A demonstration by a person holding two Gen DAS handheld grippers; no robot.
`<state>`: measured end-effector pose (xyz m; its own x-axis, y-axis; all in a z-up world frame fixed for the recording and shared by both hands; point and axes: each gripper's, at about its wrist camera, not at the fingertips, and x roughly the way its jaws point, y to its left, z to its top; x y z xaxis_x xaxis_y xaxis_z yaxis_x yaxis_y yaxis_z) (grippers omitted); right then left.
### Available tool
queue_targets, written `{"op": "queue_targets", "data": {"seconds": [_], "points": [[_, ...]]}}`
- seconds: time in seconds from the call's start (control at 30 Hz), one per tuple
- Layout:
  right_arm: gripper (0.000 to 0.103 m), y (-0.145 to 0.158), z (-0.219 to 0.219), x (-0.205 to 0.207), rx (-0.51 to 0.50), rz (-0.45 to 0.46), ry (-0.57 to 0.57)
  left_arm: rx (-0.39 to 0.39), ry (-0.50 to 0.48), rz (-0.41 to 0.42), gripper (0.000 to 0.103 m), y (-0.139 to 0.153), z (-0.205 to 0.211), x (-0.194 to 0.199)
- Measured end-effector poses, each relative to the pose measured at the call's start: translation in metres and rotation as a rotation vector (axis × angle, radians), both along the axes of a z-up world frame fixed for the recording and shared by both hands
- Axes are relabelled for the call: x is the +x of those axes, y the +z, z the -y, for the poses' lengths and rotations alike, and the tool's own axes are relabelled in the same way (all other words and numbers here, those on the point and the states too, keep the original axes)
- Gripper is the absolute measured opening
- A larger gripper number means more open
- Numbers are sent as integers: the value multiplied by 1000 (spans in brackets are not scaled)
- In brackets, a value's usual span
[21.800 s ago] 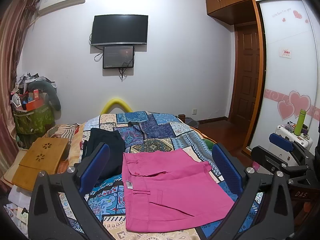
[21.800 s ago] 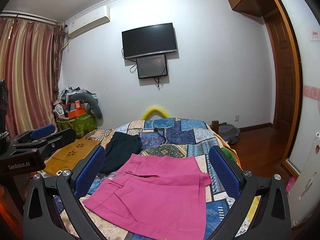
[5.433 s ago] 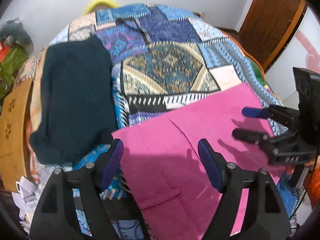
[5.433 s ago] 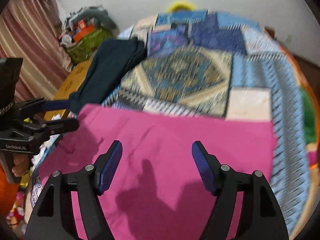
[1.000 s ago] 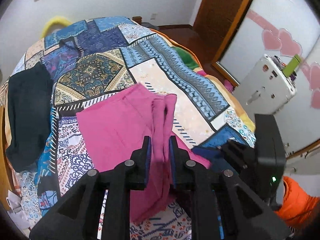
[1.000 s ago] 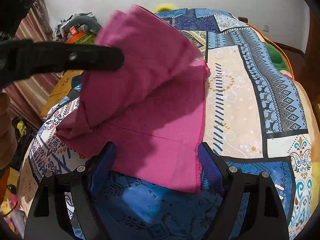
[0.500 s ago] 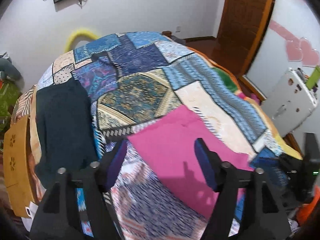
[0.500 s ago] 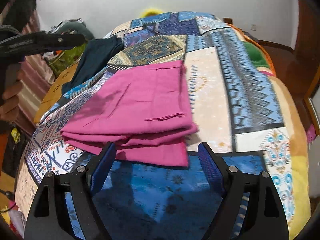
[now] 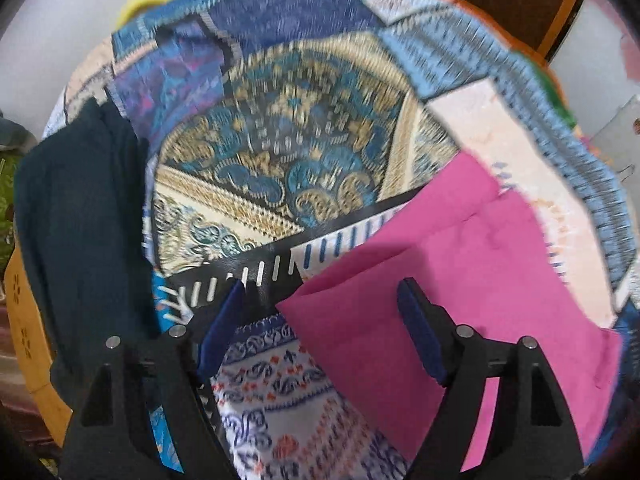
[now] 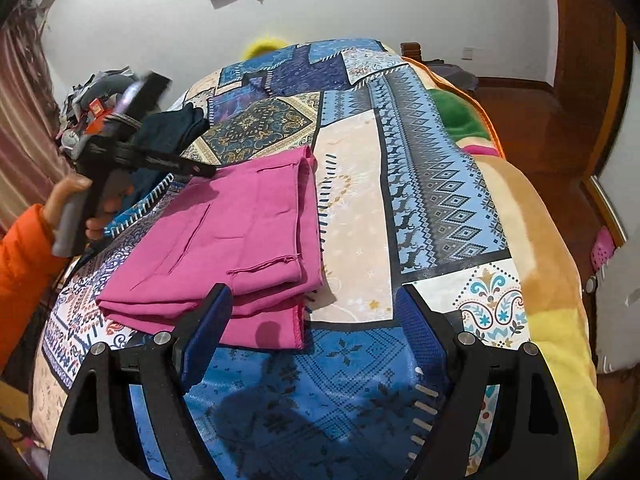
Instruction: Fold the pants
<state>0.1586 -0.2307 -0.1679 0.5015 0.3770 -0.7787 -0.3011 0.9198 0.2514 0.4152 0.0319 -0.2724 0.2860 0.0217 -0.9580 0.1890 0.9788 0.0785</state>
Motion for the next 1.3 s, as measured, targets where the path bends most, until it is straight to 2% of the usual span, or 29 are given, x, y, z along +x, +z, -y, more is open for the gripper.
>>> {"op": "queue_targets", "data": {"seconds": [0.07, 0.13, 0.27, 0.4, 0.53, 0.67, 0.87, 0.97, 1.0, 1.07, 1.13, 1.3], "points": [[81, -1, 0, 2, -1, -3, -2, 47, -20, -24, 86, -14, 3, 0], [81, -2, 0, 3, 2, -7, -5, 102, -53, 1, 90, -17, 8, -7], [81, -2, -2, 4, 5, -6, -3, 102, -54, -23, 90, -13, 3, -21], [81, 2, -4, 3, 10, 8, 6, 134, -64, -21, 90, -2, -3, -49], [81, 3, -6, 3, 23, 14, 17, 87, -45, -50, 90, 10, -18, -75], [81, -1, -10, 4, 26, 7, 30, 56, -33, -29, 90, 25, -26, -108], [81, -14, -16, 10, 21, -8, 40, -53, 8, -15, 90, 41, -27, -148], [73, -19, -17, 13, 37, -23, 52, -66, 25, 25, 90, 48, -27, -159], [69, -21, -17, 16, 42, -34, 59, -70, 30, 36, 89, 48, -29, -157], [63, -23, -18, 20, 50, -51, 64, -102, 39, 52, 79, 50, -32, -160], [54, -25, -18, 24, 54, -61, 71, -142, 54, 60, 62, 52, -36, -165], [36, -34, -16, 32, 45, -108, 89, -158, 65, 97, 36, 57, -39, -177]]}}
